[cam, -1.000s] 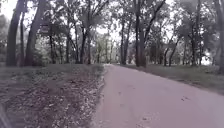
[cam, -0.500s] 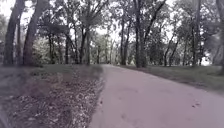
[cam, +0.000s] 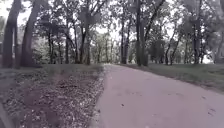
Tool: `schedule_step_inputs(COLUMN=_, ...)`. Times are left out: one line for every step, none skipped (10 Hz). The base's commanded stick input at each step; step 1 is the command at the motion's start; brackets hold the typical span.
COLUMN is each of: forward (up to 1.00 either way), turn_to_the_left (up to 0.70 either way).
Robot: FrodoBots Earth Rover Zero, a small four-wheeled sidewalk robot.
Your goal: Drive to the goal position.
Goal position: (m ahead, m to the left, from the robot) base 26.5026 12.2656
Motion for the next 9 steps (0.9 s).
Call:
schedule_step_inputs(forward=0.69, turn_to_the_left=0.0)
schedule_step_inputs(forward=0.69, turn_to_the_left=0.0)
schedule_step_inputs(forward=0.69, turn_to_the_left=0.0)
schedule_step_inputs(forward=0.69, turn_to_the_left=0.0)
schedule_step_inputs(forward=0.69, turn_to_the_left=0.0)
schedule_step_inputs(forward=0.68, turn_to_the_left=0.0)
schedule_step_inputs(forward=0.69, turn_to_the_left=0.0)
schedule_step_inputs(forward=0.69, turn_to_the_left=0.0)
schedule_step_inputs(forward=0.69, turn_to_the_left=0.0)
